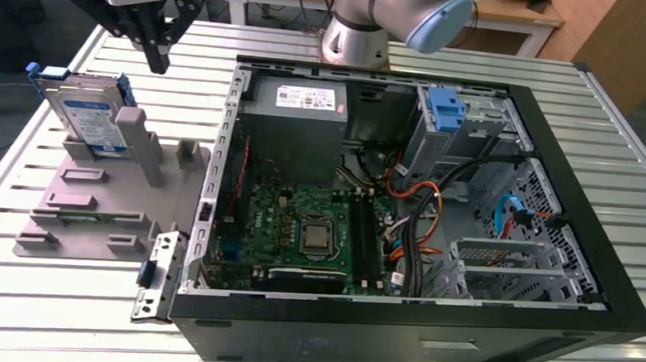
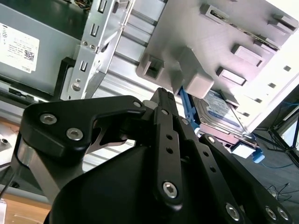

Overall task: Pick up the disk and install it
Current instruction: 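Reach for the disk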

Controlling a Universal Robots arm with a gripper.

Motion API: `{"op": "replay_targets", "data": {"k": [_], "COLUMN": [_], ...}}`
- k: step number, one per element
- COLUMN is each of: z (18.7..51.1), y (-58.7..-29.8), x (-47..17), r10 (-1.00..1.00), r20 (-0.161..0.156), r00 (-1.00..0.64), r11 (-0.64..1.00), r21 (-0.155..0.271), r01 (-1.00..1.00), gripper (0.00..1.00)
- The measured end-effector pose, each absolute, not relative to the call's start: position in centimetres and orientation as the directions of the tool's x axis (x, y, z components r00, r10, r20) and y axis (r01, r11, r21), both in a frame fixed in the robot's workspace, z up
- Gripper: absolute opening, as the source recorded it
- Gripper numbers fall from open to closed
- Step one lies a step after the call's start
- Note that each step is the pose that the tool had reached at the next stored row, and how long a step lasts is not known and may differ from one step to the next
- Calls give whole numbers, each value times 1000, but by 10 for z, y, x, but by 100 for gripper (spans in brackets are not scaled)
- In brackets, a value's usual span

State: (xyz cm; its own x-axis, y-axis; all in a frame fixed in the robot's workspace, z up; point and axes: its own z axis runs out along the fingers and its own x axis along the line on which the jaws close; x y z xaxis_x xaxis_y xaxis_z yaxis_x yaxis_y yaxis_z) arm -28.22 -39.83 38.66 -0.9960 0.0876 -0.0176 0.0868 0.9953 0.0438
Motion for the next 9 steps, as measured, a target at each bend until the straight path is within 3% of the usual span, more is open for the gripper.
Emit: {"op": "replay_targets", "data": {"k": [9], "z": [385], "y": [-397], "x": [-303], "r10": [99], "r20": [-18], "r00": [-995], "r11": [994], "r21": [44], "r01": [98], "gripper": [11]}}
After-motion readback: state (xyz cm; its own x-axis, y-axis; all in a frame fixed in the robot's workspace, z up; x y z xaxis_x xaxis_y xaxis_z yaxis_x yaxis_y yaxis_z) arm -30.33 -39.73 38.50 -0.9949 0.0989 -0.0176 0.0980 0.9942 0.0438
